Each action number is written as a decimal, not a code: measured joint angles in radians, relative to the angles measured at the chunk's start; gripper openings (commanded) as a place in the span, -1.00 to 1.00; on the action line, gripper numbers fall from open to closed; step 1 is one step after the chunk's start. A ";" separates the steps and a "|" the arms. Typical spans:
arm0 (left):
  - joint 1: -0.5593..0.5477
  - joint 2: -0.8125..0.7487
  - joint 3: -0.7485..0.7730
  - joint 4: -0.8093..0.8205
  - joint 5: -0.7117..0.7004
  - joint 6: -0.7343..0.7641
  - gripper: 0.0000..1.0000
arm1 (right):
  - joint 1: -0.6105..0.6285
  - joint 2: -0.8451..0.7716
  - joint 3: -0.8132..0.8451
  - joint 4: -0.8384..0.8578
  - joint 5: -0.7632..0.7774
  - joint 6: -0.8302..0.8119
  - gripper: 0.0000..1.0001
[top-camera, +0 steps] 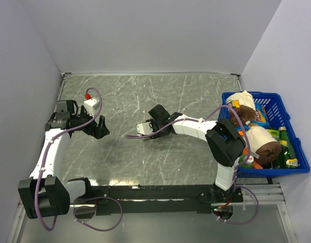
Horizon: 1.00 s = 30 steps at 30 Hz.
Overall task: Organize the sunglasses
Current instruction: Place the sunglasses in the sunglasses case.
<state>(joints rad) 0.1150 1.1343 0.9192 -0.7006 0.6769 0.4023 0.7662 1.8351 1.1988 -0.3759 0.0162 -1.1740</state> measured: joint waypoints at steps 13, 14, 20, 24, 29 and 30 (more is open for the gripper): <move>0.004 0.000 0.000 0.000 0.007 0.003 0.93 | 0.000 0.000 0.000 0.021 0.003 -0.018 -0.95; 0.005 0.000 0.000 0.000 0.007 0.003 0.93 | 0.000 0.000 0.000 0.021 0.003 -0.018 -0.95; 0.006 0.000 -0.005 0.001 0.007 0.003 0.93 | 0.000 0.001 0.000 0.025 0.002 -0.017 -0.94; 0.006 0.000 -0.005 0.001 0.008 0.003 0.93 | 0.000 0.001 0.000 0.038 0.002 -0.017 -0.92; 0.007 0.000 -0.005 0.001 0.008 0.003 0.93 | 0.000 0.001 0.000 0.055 -0.001 -0.014 -0.91; 0.008 0.000 -0.005 0.001 0.008 0.003 0.93 | 0.000 0.001 0.000 0.055 -0.001 -0.013 -0.90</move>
<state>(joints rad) 0.1230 1.1343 0.9138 -0.6998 0.6846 0.4057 0.7658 1.8362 1.1988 -0.3206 0.0151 -1.1873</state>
